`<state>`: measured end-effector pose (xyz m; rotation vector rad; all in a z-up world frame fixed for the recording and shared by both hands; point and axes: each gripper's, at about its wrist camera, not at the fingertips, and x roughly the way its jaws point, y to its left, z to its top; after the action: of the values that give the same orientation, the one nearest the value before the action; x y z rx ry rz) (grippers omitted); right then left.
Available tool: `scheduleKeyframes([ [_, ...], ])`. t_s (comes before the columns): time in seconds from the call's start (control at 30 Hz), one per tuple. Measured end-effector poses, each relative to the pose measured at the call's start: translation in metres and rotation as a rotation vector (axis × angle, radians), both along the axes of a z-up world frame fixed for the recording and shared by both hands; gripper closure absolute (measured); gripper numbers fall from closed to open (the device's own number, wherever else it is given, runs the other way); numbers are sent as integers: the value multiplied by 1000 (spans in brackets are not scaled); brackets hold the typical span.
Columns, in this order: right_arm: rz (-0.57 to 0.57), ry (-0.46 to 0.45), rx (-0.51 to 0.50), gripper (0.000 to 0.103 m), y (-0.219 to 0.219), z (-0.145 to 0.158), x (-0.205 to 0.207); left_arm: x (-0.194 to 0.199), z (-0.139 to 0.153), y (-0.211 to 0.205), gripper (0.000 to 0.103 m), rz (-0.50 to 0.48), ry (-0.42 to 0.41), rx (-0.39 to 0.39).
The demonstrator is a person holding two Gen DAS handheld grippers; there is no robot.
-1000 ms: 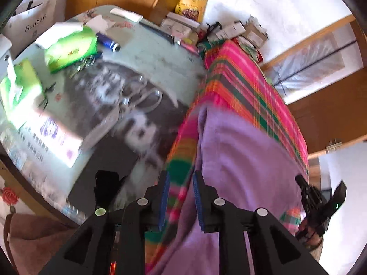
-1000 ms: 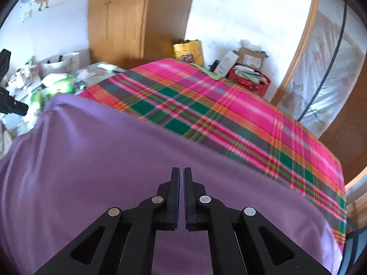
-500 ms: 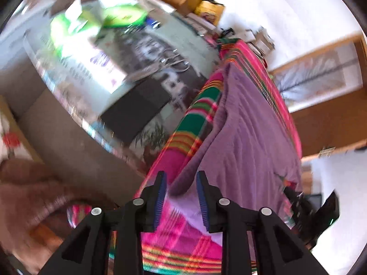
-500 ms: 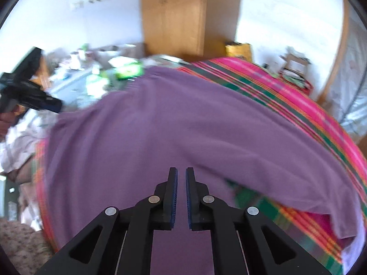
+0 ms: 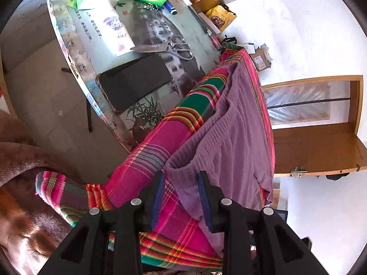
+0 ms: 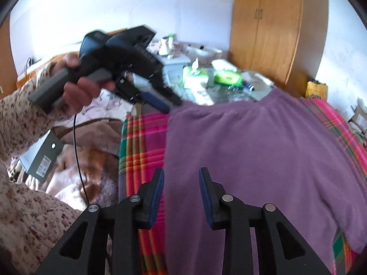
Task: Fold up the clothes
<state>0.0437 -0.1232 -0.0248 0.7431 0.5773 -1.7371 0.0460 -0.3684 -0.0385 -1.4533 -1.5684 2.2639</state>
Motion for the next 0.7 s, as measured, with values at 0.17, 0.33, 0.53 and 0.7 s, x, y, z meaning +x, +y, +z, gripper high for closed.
scheduleKeyframes([
  [0.17,-20,7,65,70,-15,-18,4,0,-8,-6,76,63,11,62],
  [0.33,-50,34,94,71,-22,-27,4,2,-5,-7,92,105,44,37],
  [0.53,-101,-16,74,98,-28,-24,-5,12,1,-18,95,156,67,25],
  [0.7,-64,-57,49,100,-33,-21,1,10,-8,-21,95,168,33,19],
])
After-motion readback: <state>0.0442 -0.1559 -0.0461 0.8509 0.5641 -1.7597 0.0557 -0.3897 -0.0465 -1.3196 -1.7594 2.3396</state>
